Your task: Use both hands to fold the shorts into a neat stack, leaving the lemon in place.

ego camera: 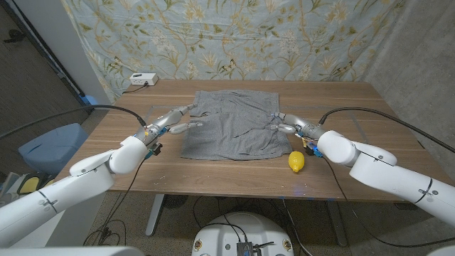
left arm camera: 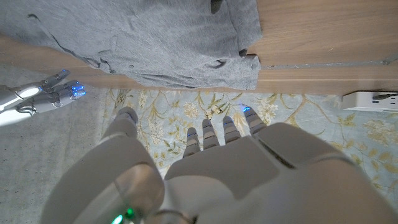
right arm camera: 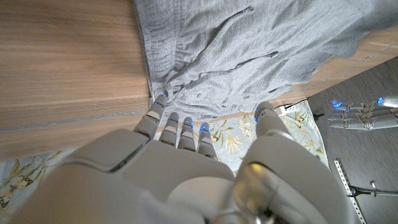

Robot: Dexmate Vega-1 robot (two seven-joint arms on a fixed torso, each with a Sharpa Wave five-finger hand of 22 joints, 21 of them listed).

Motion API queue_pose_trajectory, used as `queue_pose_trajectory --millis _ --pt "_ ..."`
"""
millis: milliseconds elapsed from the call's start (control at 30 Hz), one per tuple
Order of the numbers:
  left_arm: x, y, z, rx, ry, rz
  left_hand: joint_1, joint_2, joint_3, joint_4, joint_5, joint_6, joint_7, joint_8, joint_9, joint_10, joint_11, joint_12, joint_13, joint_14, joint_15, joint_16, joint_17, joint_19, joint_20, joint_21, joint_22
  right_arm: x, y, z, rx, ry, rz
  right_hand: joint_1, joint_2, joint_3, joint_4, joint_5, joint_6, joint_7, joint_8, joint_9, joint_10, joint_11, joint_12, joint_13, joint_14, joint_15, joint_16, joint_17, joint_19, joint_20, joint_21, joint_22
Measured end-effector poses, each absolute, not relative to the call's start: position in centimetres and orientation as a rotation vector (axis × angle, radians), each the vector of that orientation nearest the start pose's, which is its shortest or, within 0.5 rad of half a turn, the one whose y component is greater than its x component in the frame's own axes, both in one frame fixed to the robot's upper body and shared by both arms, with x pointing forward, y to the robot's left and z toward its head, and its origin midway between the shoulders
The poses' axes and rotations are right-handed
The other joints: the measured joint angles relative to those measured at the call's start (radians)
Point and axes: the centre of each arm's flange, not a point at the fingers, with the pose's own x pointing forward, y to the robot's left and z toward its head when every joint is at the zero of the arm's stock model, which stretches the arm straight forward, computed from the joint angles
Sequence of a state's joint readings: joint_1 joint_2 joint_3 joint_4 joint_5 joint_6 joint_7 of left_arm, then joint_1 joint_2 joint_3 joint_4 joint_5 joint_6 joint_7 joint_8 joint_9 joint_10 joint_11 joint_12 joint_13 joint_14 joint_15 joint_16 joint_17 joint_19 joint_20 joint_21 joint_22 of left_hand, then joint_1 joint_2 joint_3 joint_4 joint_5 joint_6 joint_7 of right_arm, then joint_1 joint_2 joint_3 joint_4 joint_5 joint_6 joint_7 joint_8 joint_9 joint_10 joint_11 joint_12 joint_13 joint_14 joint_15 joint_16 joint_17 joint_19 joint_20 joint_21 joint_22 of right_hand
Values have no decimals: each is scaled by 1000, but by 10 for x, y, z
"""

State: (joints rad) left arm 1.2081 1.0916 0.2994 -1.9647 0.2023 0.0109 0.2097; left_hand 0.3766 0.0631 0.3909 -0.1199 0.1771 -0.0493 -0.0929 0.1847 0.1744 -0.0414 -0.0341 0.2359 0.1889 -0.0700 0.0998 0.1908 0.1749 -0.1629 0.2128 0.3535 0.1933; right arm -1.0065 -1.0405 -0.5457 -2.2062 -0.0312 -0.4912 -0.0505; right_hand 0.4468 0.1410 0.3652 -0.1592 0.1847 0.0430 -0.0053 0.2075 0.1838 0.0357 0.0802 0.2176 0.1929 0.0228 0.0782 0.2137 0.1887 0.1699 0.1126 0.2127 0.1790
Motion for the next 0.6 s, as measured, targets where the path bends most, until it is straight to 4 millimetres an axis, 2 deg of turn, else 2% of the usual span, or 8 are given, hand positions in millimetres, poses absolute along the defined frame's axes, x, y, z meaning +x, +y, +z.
queue_pose_trajectory --millis 600 --pt "503 295 -37 1391 -628 -82 -5 -37 -22 -8 0 3 -5 0 5 0 0 -8 0 8 -10 0 5 0 0 0 0 507 -202 -57 -1252 -329 227 29 -21 10 -10 0 -3 -5 -12 0 -7 -7 -9 0 -7 -14 -8 -3 2 -9 0 -2"
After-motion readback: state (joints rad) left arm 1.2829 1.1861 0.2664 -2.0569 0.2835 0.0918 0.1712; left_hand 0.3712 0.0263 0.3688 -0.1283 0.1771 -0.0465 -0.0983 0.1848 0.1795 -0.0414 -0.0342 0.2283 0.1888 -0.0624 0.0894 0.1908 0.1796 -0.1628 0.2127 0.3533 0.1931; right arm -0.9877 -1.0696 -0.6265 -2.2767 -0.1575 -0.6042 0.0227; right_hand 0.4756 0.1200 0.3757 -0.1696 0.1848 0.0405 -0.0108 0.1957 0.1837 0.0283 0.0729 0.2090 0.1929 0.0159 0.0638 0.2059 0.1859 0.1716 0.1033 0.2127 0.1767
